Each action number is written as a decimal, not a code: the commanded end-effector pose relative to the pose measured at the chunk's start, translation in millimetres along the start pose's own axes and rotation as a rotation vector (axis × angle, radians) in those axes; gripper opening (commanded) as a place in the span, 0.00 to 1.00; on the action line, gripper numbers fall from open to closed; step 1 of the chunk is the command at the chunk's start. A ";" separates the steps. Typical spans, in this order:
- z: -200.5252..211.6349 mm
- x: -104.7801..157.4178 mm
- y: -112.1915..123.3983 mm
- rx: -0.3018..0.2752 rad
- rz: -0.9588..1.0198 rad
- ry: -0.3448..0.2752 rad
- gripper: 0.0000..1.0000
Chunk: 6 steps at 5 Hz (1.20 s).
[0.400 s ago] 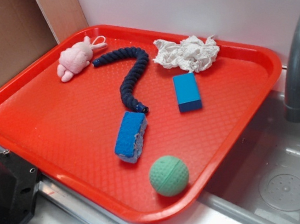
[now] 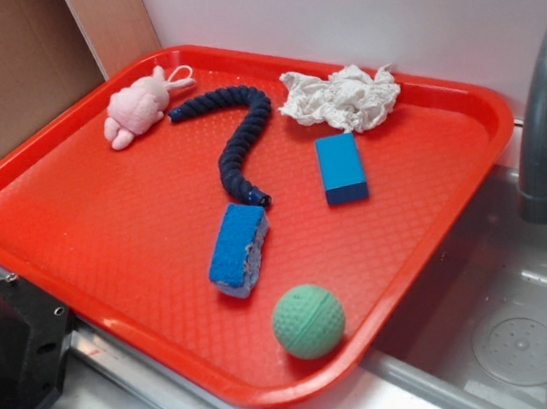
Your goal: Grab the blue block.
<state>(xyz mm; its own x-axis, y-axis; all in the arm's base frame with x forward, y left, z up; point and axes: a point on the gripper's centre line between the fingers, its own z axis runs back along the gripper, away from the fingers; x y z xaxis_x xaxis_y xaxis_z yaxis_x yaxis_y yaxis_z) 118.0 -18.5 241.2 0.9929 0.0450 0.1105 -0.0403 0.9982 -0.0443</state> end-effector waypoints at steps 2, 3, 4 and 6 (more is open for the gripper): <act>-76.9 83.8 -54.0 -0.178 0.630 -0.041 1.00; -108.6 99.1 -61.5 -0.142 0.663 -0.083 1.00; -134.7 122.3 -70.0 -0.108 0.649 -0.114 1.00; -192.8 134.3 -79.4 0.011 0.558 -0.046 1.00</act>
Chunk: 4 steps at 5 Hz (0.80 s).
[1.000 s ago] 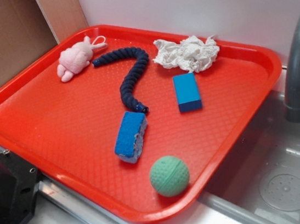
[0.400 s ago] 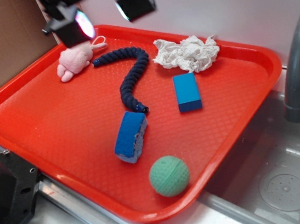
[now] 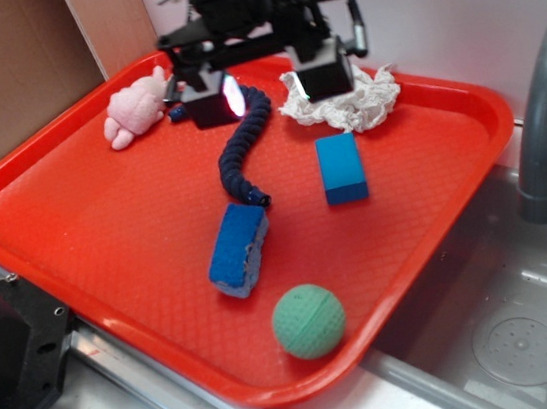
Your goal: Grab the blue block.
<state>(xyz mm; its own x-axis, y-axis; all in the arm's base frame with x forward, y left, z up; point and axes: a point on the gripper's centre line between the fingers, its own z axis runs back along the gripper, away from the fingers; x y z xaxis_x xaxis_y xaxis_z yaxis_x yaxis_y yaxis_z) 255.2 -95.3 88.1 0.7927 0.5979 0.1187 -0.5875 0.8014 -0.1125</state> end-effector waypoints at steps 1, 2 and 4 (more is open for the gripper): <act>-51.3 12.0 -25.2 0.080 -0.063 0.028 1.00; -60.2 19.2 -51.6 0.082 -0.078 0.031 1.00; -73.4 8.5 -55.1 0.089 -0.103 0.063 0.00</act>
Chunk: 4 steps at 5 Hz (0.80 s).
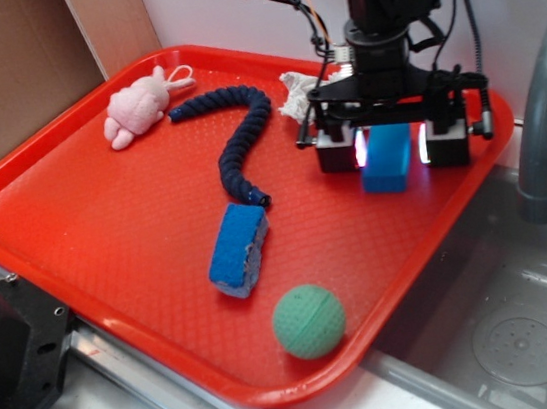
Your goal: Grab the blue block.
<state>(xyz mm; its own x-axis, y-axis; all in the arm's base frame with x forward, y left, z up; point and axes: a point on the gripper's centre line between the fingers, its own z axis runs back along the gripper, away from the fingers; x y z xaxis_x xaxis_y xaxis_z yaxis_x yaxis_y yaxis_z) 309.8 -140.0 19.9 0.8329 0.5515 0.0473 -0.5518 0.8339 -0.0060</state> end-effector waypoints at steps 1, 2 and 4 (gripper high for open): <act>20.1 -1.1 27.0 -0.023 -0.243 0.042 0.00; 46.5 -2.8 74.1 -0.034 -0.372 0.086 0.00; 115.4 7.3 169.7 0.040 -0.342 0.091 0.00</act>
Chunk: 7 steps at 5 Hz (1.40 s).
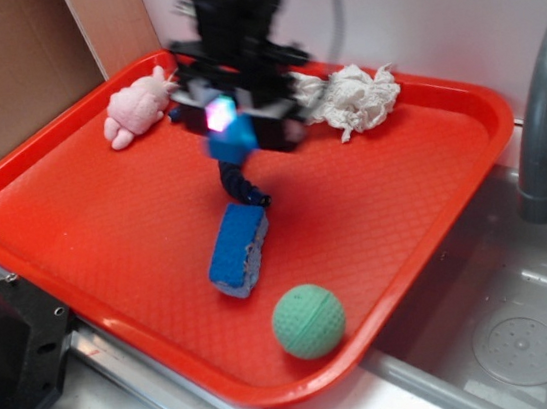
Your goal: Grab the blue block.
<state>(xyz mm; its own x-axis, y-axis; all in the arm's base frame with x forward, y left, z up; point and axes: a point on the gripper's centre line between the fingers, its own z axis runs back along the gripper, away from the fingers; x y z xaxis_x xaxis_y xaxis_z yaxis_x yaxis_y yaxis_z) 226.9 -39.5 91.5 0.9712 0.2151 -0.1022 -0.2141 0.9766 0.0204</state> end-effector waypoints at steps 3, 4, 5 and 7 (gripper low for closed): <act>135.4 -65.2 111.5 -0.050 0.040 -0.263 0.00; 143.6 -71.4 105.3 -0.113 -0.005 -0.299 0.00; 144.7 -69.1 100.0 -0.106 -0.019 -0.300 0.00; 117.0 -49.7 85.0 -0.023 0.001 -0.230 0.00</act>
<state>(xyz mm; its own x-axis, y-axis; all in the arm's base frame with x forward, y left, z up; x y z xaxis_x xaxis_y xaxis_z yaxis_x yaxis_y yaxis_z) 170.9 25.3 210.7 0.9693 0.2196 0.1104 -0.2206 0.9754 -0.0029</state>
